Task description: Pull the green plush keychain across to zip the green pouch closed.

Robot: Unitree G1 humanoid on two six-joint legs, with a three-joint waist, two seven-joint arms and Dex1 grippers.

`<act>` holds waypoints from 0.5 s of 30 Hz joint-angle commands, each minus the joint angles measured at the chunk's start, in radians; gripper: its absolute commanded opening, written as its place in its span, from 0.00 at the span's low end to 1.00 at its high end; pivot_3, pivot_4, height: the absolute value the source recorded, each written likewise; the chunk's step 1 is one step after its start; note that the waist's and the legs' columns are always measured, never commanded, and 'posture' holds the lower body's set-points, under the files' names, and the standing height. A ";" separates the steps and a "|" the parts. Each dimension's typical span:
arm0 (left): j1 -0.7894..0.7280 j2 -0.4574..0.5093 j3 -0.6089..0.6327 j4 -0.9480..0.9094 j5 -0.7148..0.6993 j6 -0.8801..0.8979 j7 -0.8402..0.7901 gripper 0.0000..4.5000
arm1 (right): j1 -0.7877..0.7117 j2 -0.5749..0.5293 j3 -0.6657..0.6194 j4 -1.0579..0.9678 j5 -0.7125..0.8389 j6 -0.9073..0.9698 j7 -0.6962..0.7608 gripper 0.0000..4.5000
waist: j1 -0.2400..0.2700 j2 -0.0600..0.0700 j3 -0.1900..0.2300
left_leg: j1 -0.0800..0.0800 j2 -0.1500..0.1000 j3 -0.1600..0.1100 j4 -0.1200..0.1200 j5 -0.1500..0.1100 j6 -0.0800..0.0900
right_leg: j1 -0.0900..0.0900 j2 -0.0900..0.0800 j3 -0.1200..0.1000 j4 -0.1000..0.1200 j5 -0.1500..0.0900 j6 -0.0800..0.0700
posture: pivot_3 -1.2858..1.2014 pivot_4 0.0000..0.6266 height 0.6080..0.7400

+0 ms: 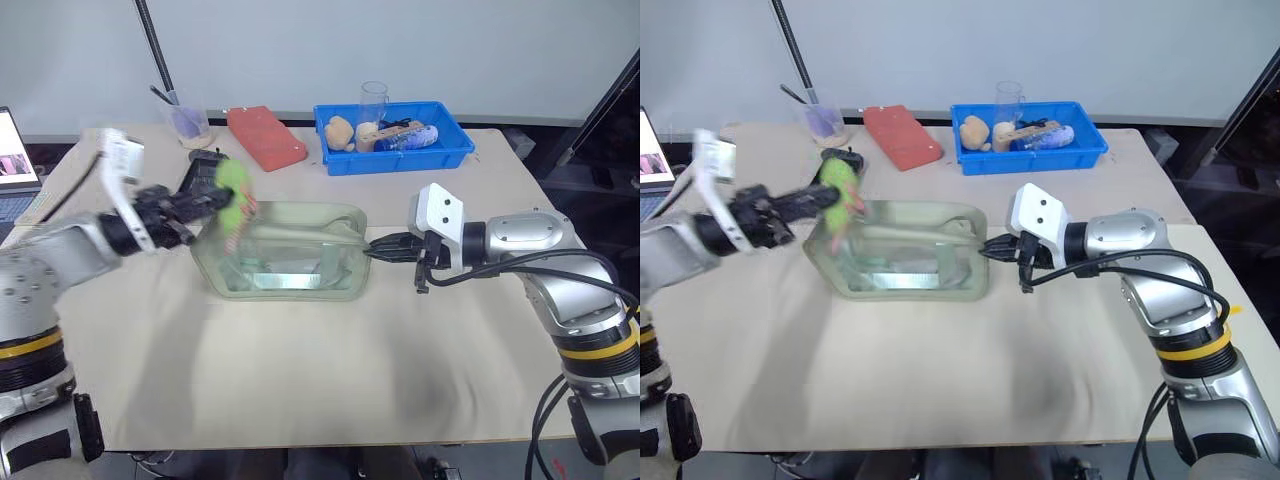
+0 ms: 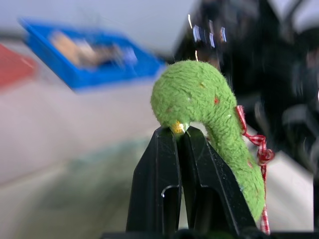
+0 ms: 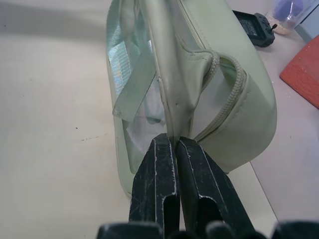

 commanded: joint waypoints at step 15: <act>-0.063 0.155 0.001 0.108 0.131 -0.110 -0.265 0.99 | 0.020 -0.018 -0.045 -0.053 0.006 0.007 -0.043 0.00 | -0.004 0.000 0.000 | 0.000 0.001 0.000 0.000 0.000 0.000 | 0.000 0.001 0.000 0.000 0.000 0.000 | 0.52 0.24 1.00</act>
